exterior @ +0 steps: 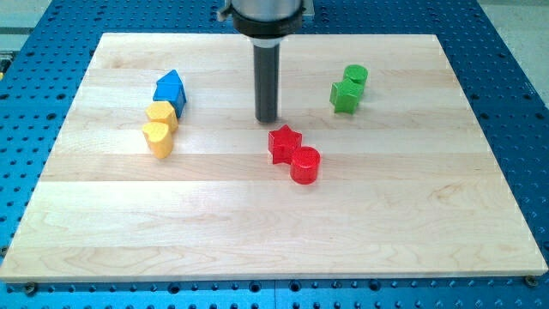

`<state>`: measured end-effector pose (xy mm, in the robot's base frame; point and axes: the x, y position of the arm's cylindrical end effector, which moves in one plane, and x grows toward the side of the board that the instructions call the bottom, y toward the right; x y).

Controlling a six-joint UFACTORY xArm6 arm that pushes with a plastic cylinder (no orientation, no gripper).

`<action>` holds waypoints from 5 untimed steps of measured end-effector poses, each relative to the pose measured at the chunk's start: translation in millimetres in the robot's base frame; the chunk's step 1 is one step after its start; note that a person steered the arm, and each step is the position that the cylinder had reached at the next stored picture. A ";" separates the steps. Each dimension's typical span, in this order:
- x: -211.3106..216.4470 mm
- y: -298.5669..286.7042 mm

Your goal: Move the hexagon left to the heart

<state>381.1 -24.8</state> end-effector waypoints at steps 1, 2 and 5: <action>-0.4 -47.3; -0.4 -93.4; -0.3 -158.3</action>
<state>380.8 -183.1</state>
